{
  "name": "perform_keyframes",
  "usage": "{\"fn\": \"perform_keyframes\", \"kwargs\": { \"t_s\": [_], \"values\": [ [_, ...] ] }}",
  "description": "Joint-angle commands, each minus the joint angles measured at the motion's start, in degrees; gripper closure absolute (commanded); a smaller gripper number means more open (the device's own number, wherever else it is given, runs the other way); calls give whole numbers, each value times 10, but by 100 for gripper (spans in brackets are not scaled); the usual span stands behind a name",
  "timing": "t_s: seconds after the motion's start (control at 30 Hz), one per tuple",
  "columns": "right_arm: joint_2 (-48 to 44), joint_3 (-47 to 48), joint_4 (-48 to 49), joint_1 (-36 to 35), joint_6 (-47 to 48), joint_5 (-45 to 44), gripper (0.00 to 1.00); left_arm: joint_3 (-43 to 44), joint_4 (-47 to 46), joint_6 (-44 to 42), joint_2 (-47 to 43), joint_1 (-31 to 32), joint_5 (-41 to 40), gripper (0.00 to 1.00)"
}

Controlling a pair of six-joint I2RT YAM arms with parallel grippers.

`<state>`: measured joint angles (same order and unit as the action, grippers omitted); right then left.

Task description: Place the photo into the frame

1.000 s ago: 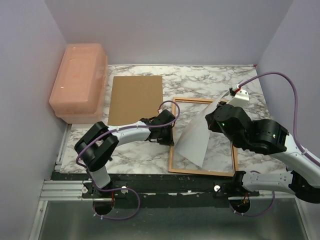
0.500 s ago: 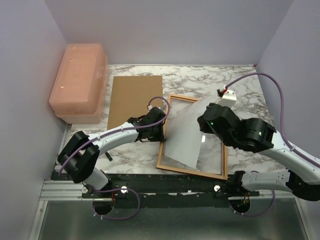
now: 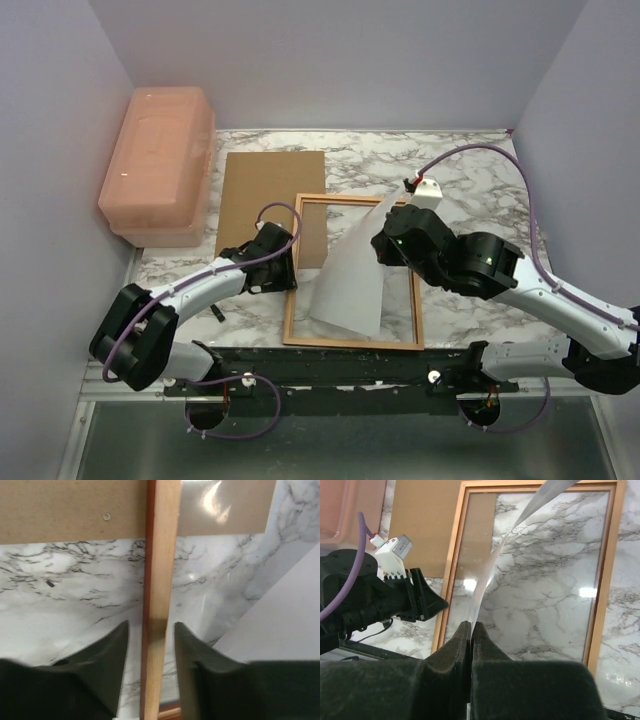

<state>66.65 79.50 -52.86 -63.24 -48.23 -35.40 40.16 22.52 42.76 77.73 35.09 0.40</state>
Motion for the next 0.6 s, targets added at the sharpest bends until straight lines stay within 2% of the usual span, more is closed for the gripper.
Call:
{"fn": "perform_keyframes", "kwargs": {
  "t_s": [0.0, 0.17, 0.37, 0.47, 0.57],
  "values": [
    [20, 1, 43, 2, 27, 29, 99, -6, -12, -18, -42, -25, 13, 49],
    [50, 28, 74, 2, 52, 82, 99, 16, 31, -37, -103, -56, 46, 32],
    [93, 56, 130, 2, 78, 156, 99, 77, 115, -60, -233, -105, 61, 22],
    [124, 98, 135, 2, 92, 181, 100, 119, 153, -61, -286, -118, 57, 14],
    [142, 137, 156, 2, 106, 222, 100, 153, 168, -55, -324, -121, 53, 11]
  ]
}}
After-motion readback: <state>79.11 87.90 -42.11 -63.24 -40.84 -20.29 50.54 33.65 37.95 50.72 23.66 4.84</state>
